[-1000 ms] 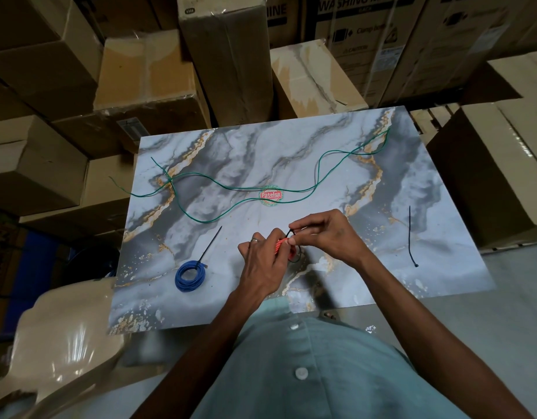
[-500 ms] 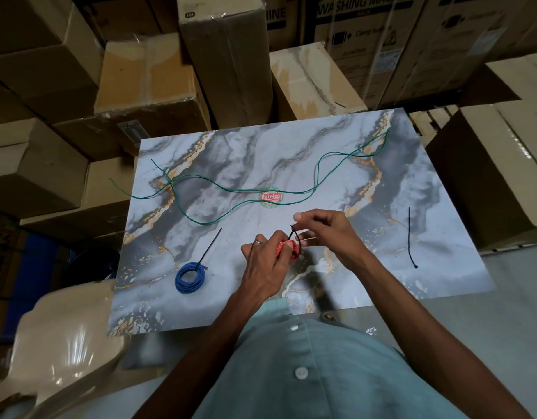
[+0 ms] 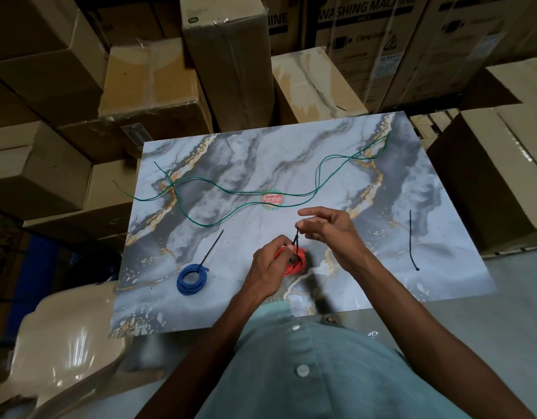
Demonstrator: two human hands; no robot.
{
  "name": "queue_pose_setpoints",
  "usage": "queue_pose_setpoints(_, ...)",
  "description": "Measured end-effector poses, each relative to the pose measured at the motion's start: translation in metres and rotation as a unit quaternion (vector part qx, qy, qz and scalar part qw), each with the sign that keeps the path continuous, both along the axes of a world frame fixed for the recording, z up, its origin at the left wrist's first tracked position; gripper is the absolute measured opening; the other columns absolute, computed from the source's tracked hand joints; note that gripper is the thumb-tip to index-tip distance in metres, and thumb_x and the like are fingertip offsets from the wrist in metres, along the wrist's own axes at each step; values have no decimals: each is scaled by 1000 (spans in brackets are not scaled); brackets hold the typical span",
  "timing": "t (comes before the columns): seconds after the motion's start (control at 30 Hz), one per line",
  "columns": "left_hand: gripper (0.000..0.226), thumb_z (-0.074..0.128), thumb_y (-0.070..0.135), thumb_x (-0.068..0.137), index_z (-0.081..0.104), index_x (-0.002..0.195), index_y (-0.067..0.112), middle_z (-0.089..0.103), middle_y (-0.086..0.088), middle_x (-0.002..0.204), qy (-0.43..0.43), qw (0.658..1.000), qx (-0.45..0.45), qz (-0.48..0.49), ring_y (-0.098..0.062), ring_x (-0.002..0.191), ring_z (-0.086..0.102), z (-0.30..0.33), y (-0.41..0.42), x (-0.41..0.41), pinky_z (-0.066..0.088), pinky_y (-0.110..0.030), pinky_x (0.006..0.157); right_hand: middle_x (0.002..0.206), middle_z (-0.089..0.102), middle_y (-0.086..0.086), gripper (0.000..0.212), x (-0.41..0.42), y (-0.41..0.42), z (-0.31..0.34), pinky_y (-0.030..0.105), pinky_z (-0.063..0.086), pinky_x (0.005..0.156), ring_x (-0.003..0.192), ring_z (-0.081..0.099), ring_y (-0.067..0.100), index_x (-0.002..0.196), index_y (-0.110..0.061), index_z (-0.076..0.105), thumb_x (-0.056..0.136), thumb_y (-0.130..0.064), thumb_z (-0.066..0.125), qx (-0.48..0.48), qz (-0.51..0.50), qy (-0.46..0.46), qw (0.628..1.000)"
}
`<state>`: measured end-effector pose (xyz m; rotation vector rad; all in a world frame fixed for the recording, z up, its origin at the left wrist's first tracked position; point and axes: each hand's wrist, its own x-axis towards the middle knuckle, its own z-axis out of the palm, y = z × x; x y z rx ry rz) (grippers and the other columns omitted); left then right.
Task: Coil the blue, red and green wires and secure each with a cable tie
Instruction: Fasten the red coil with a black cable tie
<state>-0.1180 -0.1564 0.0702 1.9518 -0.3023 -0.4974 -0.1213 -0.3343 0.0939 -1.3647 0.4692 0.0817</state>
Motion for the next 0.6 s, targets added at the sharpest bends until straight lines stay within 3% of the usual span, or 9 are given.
queue_pose_setpoints(0.13, 26, 45, 32, 89, 56, 71, 17, 47, 11, 53, 83, 996, -23, 15, -6, 53, 41, -9, 3, -1, 32, -27, 57, 87, 75, 19, 22, 7, -6, 6, 27, 60, 74, 76, 70, 25, 106, -1, 75, 86, 8, 72, 39, -73, -27, 996)
queue_pose_setpoints(0.33, 38, 45, 5, 100, 48, 63, 13, 37, 0, 55, 125, 989, -60, 60, -9, 50, 32, -12, 2, 4, 27, -26, 54, 86, 75, 12, 16, 7, 0, 0, 26, 60, 76, 78, 71, 21, 105, -3, 74, 93, 6, 67, 139, -106, -36, 984)
queue_pose_setpoints(0.4, 39, 46, 6, 99, 48, 61, 16, 38, 3, 54, 126, 987, -69, 65, -8, 51, 33, -14, 1, 3, 28, -24, 53, 92, 76, 11, 18, 7, 2, -4, 25, 59, 76, 83, 70, 22, 110, -6, 74, 93, -4, 72, 139, -78, -5, 987)
queue_pose_setpoints(0.47, 35, 48, 16, 94, 47, 59, 20, 41, 10, 51, 120, 987, -79, 68, -6, 51, 35, -14, -1, 2, 29, -22, 53, 99, 77, 9, 24, 3, 3, -9, 25, 58, 77, 88, 71, 19, 114, -8, 75, 91, -16, 77, 77, -1, 34, 996)
queue_pose_setpoints(0.6, 25, 47, 27, 84, 48, 60, 21, 44, 11, 49, 115, 987, -73, 80, -5, 51, 37, -8, -3, 4, 31, -21, 54, 99, 76, 15, 13, -6, 11, -20, 35, 57, 87, 89, 69, 20, 100, -2, 79, 93, -12, 75, 0, 89, 29, 996)
